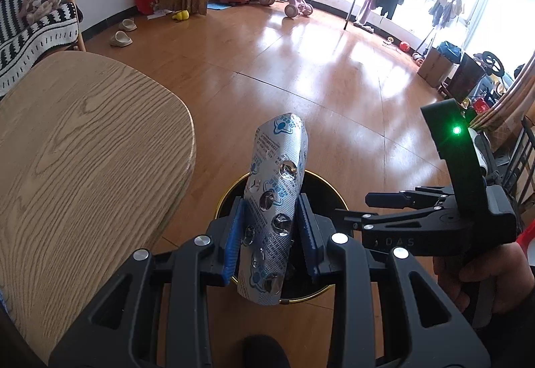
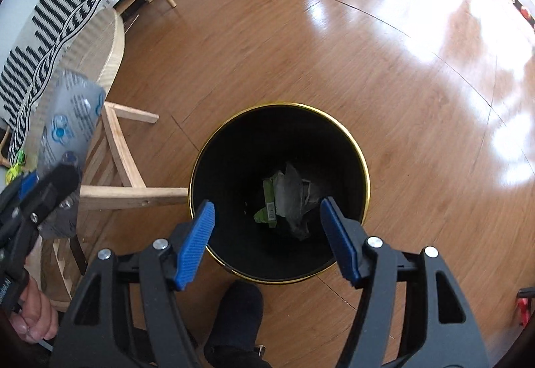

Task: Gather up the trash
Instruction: 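Open the right tool to drop the plastic bag while the left tool drops the foil tube, then move both tools back to the table and grasp the purple toy with the right tool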

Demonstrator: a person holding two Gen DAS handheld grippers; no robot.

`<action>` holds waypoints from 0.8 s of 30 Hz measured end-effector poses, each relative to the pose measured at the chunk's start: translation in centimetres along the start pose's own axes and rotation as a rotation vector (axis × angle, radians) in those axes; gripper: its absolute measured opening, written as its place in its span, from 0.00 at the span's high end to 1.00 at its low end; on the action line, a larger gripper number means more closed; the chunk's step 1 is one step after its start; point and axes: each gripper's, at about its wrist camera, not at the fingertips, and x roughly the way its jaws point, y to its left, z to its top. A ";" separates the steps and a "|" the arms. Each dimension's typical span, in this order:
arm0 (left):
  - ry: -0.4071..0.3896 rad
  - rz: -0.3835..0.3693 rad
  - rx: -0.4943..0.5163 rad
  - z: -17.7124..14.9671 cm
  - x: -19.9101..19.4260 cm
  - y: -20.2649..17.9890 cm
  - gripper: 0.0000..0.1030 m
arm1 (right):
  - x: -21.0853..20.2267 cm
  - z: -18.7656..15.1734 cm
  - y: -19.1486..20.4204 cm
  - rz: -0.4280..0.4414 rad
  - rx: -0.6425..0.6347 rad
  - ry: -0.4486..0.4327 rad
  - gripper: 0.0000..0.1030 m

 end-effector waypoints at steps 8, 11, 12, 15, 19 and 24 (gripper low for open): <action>-0.011 -0.039 0.002 0.2 0.0 0.2 0.51 | -0.4 0.2 -1.0 -0.015 0.032 -0.019 0.37; -0.023 -0.044 0.005 0.3 -0.3 0.2 0.51 | -0.4 0.2 -1.1 -0.018 0.038 -0.021 0.37; -0.024 -0.045 0.001 0.3 -0.4 0.4 0.51 | -0.5 0.1 -1.1 -0.017 0.039 -0.020 0.38; -0.023 -0.043 -0.003 0.4 -0.4 0.5 0.51 | -0.4 0.0 -1.0 -0.017 0.034 -0.019 0.38; -0.027 -0.033 -0.005 0.4 -1.0 0.8 0.51 | -0.5 0.1 -0.6 -0.022 0.022 -0.019 0.38; -0.058 0.008 -0.017 -0.2 -3.8 2.4 0.31 | -1.6 0.4 1.4 -0.008 0.004 -0.059 0.37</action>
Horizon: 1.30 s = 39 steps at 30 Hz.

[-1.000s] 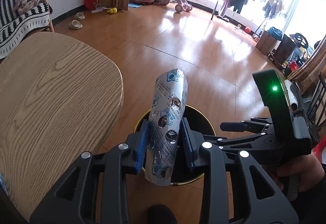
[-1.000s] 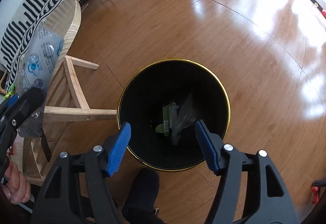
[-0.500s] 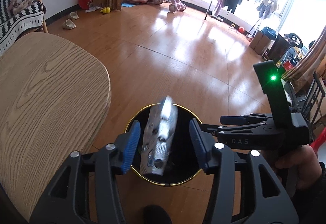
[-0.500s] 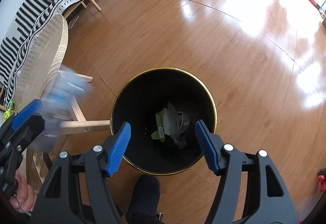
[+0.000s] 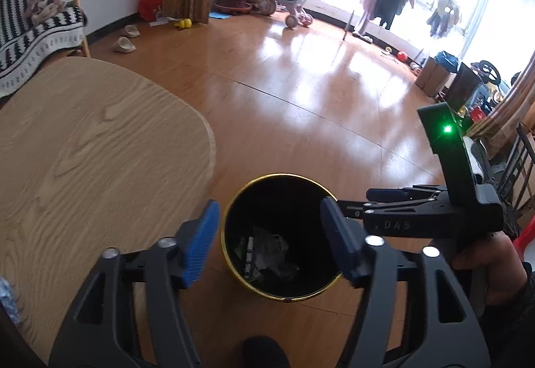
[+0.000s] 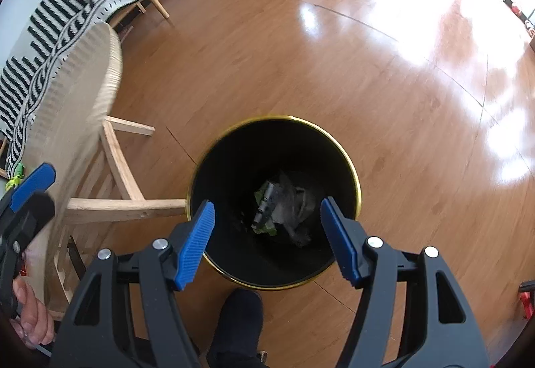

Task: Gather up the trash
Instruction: 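Move both tools back to the table and grasp the purple toy with the right tool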

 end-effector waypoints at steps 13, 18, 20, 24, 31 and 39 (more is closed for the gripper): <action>-0.185 0.321 -0.301 -7.0 -18.7 17.5 0.11 | -4.4 -0.6 24.7 0.271 -0.385 -0.116 0.31; -0.215 0.484 -0.382 -13.7 -26.0 24.6 0.11 | -4.2 -3.4 35.0 0.349 -0.556 -0.090 0.30; -0.209 0.541 -0.403 -16.2 -28.2 26.4 0.11 | -3.9 -5.2 39.6 0.377 -0.636 -0.071 0.30; -0.168 0.640 -0.437 -22.1 -32.6 30.1 0.10 | -3.5 -8.8 46.6 0.412 -0.756 -0.046 0.27; -0.110 0.655 -0.464 -27.6 -34.9 33.9 0.09 | 0.1 -15.0 56.1 0.406 -0.946 0.003 0.26; -0.059 0.591 -0.448 -30.2 -33.9 35.9 0.09 | 4.2 -18.0 61.2 0.392 -1.026 0.061 0.26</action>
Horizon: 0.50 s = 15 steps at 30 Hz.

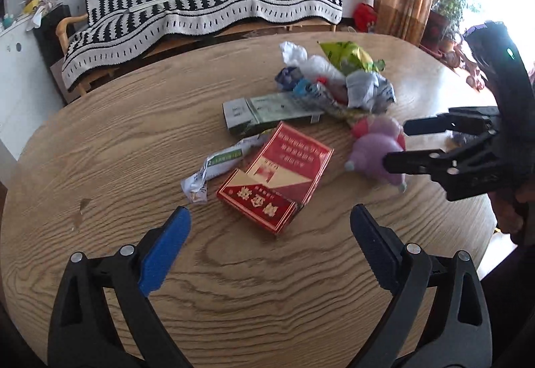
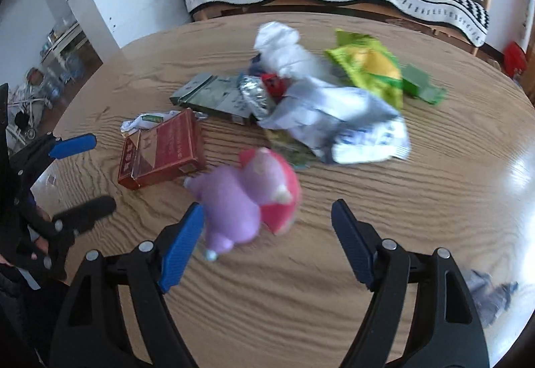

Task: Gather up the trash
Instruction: 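Move both tools back to the table and grasp the purple toy with the right tool, then grasp the red cigarette pack with the left tool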

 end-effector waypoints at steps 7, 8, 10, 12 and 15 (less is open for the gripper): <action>0.015 -0.006 0.012 -0.2 1.5 0.3 0.09 | 1.7 0.6 1.0 -0.004 -0.036 0.019 0.43; 0.020 -0.007 0.011 -0.2 1.8 0.4 0.09 | 1.7 0.6 1.1 -0.004 -0.037 0.019 0.45; 0.026 -0.010 0.013 -0.1 2.3 0.4 0.09 | 1.4 0.6 1.0 -0.009 -0.046 0.011 0.47; 0.026 -0.006 0.023 0.2 2.9 0.2 0.09 | 0.8 0.4 0.3 -0.010 -0.042 0.004 0.47; 0.029 -0.004 0.034 0.7 3.6 -0.1 0.09 | -0.1 0.3 -0.6 -0.005 -0.022 -0.009 0.47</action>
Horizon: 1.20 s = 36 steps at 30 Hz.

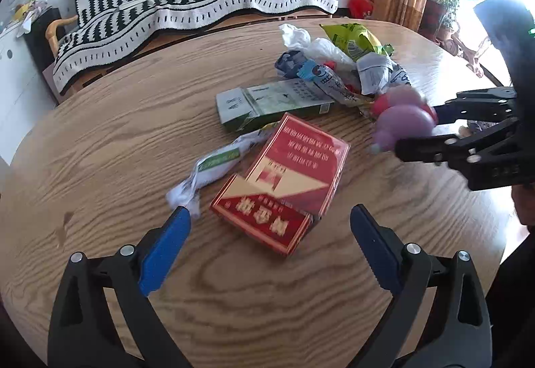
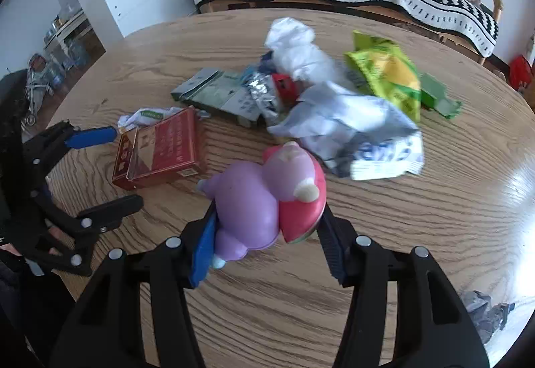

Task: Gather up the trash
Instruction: 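Grasp the red cigarette pack with the left tool, then carry the red pack and purple toy over the trash bin with both tools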

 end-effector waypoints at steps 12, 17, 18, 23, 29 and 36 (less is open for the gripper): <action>0.032 0.027 0.079 2.0 2.6 -3.3 0.18 | -3.3 -1.6 -2.7 -0.015 0.039 -0.038 0.47; 0.016 0.031 0.065 2.4 1.2 -4.1 0.36 | -5.2 -2.7 -3.9 -0.025 0.062 -0.064 0.47; 0.008 0.031 0.059 2.5 0.7 -4.2 0.36 | -5.6 -2.8 -4.2 -0.026 0.065 -0.068 0.47; -0.052 0.029 0.027 3.3 -2.2 -4.9 0.36 | -8.4 -4.3 -6.3 -0.043 0.102 -0.104 0.47; -0.117 0.015 0.016 5.3 -4.1 -8.1 0.37 | -13.3 -7.7 -10.8 -0.088 0.187 -0.167 0.47; -0.184 -0.080 0.084 8.7 -4.8 -18.0 0.37 | -19.8 -14.5 -18.6 -0.189 0.337 -0.232 0.47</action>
